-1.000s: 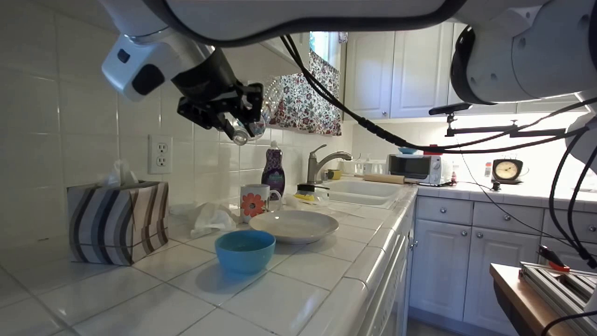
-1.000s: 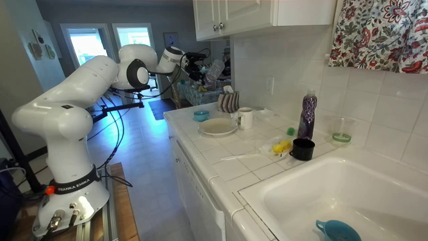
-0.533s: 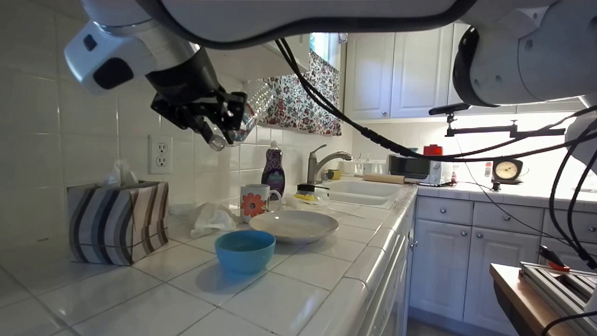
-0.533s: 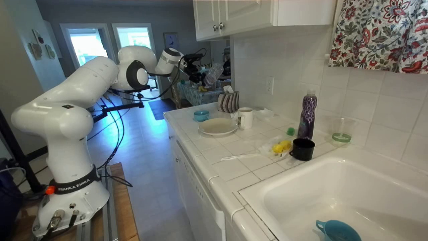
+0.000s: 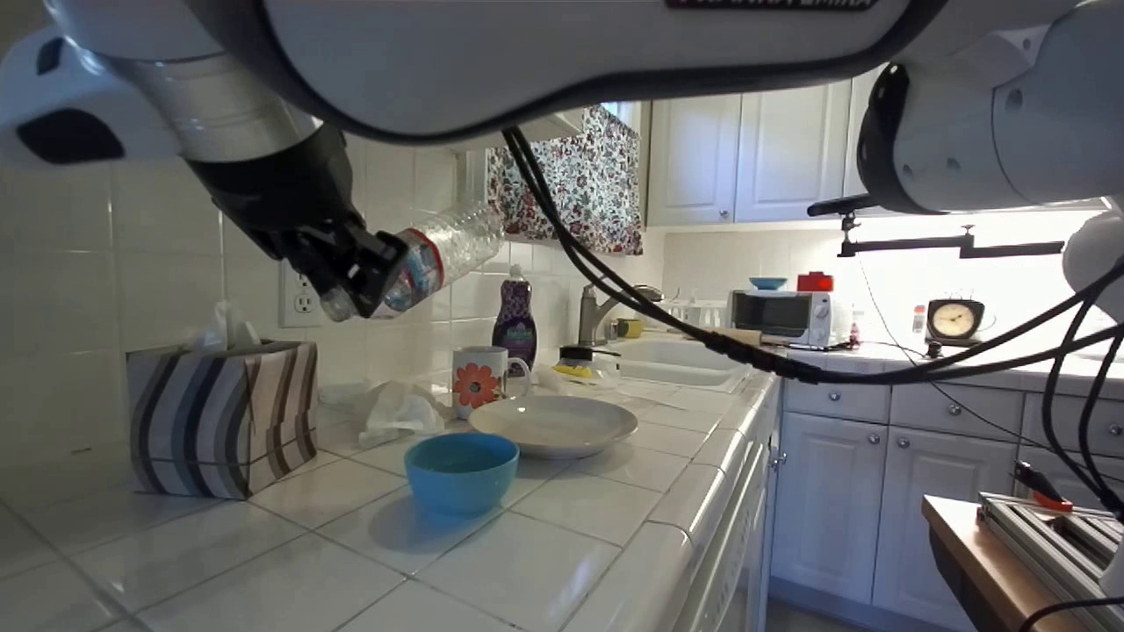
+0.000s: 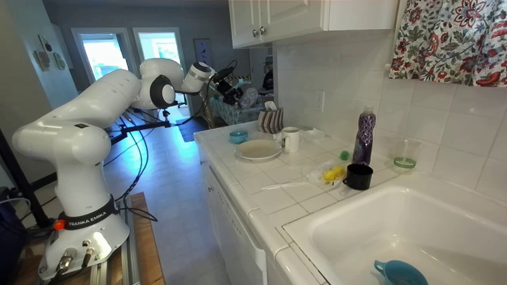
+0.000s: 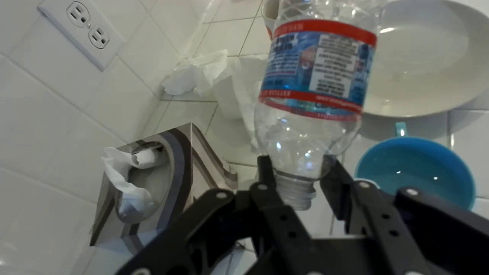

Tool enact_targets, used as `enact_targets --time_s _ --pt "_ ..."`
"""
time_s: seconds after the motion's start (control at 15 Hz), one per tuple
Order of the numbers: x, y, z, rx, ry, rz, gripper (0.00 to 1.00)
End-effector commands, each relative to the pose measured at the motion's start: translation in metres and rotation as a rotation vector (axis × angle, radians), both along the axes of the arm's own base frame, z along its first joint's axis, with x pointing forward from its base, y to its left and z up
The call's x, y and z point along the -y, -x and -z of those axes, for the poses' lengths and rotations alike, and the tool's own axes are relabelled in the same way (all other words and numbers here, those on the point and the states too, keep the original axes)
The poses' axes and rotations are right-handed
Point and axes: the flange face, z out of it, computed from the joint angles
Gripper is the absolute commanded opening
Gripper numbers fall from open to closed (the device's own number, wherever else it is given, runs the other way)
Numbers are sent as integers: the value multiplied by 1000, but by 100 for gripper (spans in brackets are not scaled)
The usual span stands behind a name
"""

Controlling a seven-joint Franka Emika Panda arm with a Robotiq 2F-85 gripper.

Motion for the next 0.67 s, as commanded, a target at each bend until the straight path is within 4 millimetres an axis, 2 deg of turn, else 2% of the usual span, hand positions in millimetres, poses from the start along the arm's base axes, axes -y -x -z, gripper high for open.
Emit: enact_targets --time_s 0.0,0.6 --pt "-6 -7 12 146 -118 54 11" --pt "-2 -27 31 498 -325 187 11"
